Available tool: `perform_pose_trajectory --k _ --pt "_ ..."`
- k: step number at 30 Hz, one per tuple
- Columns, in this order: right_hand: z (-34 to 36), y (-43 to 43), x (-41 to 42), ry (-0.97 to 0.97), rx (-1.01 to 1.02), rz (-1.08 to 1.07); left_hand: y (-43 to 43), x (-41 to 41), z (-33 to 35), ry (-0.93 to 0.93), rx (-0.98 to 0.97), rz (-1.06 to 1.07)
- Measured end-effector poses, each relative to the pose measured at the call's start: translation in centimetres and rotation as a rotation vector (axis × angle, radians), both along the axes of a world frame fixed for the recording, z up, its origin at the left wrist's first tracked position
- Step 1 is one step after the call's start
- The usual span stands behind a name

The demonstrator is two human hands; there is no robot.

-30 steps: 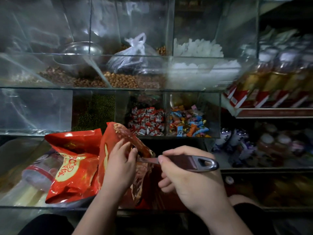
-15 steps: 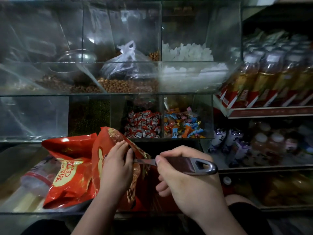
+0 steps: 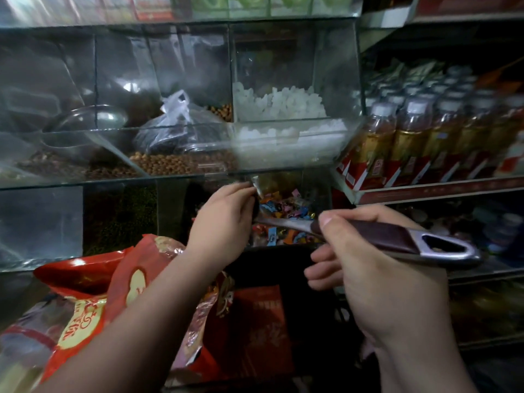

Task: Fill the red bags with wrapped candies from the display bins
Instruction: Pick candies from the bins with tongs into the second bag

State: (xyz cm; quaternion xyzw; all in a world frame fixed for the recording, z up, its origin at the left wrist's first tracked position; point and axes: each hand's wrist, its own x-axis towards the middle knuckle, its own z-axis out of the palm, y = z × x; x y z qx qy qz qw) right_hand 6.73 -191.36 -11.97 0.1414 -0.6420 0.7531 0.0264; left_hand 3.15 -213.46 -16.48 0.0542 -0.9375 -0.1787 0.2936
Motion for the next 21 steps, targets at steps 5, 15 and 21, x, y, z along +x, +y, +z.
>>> perform_pose_trajectory --k 5,15,21 --pt "-1.6 0.8 -5.2 -0.119 0.219 0.051 2.2 -8.4 -1.3 -0.239 -0.002 -0.223" --pt "-9.7 -5.3 -12.6 0.119 0.442 -0.070 0.0 -11.5 -3.2 -0.469 0.304 -0.062" --pt "-9.1 -4.7 -10.6 0.563 0.649 -0.089 -0.7 -9.5 -1.4 -0.312 0.461 -0.046"
